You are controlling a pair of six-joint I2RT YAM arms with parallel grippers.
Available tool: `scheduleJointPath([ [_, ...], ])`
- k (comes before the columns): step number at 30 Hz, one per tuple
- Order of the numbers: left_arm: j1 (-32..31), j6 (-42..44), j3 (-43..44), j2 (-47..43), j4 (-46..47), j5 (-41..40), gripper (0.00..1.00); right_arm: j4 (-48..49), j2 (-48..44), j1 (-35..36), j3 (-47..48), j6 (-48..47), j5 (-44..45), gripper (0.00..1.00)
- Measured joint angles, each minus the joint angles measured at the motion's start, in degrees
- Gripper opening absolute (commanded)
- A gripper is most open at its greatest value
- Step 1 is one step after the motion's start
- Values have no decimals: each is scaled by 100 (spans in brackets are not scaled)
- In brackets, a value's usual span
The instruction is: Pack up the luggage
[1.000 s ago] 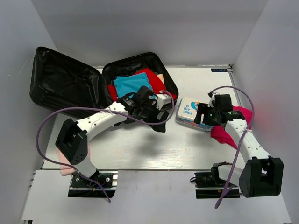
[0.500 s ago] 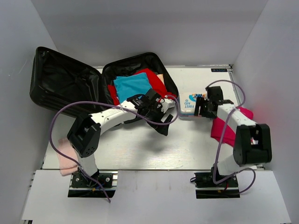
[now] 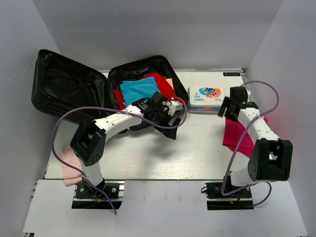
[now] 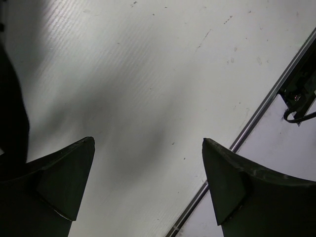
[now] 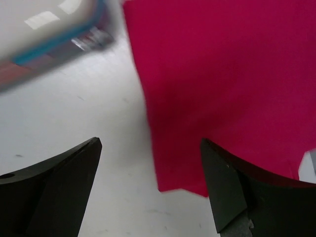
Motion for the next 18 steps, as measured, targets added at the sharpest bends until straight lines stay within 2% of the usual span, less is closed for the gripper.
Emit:
scheduleJointPath([
  [5, 245, -44, -2, -52, -116, 11, 100, -704, -175, -131, -734, 363, 339, 87],
  [9, 514, -61, -61, -350, -162, 24, 100, -732, 57, -151, -1019, 498, 291, 87],
  [13, 796, -101, -319, -909, -155, -66, 100, -595, 452, -157, -1231, 551, 249, 78],
  [16, 951, -168, -636, -1255, -181, -133, 100, -435, 514, -160, -1213, 579, 247, 57],
  [17, 977, -197, -739, -1331, -190, -166, 100, -391, 520, -157, -1220, 579, 251, 41],
  [18, 994, -214, -822, -1384, -208, -192, 100, -332, 531, -157, -1237, 584, 256, 32],
])
